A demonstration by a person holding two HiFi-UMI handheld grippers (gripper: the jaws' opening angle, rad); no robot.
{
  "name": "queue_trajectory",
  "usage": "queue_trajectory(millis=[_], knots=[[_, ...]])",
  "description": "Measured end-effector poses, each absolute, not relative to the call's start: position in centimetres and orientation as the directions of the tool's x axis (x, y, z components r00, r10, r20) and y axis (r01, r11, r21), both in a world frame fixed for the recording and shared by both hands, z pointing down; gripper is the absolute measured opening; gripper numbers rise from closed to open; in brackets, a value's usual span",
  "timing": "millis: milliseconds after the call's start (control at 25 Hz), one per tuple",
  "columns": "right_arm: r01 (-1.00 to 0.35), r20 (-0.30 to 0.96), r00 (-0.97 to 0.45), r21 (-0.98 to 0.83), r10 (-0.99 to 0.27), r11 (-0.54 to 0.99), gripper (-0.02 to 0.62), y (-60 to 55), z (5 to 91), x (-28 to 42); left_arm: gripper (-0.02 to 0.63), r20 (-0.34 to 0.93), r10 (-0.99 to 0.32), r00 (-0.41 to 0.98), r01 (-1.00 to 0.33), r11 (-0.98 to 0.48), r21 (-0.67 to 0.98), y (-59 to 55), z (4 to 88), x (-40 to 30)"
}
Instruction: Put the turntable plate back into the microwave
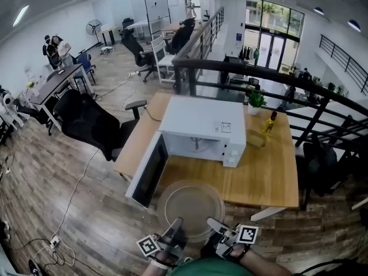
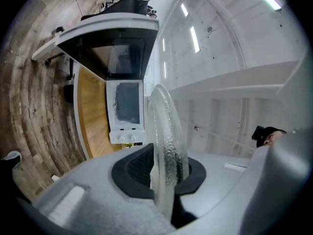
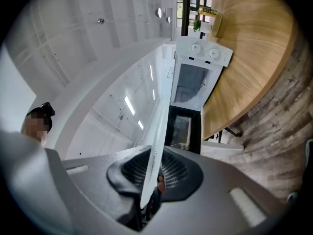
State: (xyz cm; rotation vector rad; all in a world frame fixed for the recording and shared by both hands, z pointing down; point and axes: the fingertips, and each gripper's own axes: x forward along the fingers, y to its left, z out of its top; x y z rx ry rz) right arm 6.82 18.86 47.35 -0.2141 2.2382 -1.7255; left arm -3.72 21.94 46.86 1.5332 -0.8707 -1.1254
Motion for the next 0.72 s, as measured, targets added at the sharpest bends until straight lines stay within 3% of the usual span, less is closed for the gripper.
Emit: queue_trajectory(millis=[720], knots=[[0.096,-0.154,-0.958,-0.966,-0.241,0.238,0.049,6.5,47.2,6.6,0.040,-0.194,-0.941,0.278,-0.049,-0.216,0.975,10.0,46.5,-3.8]])
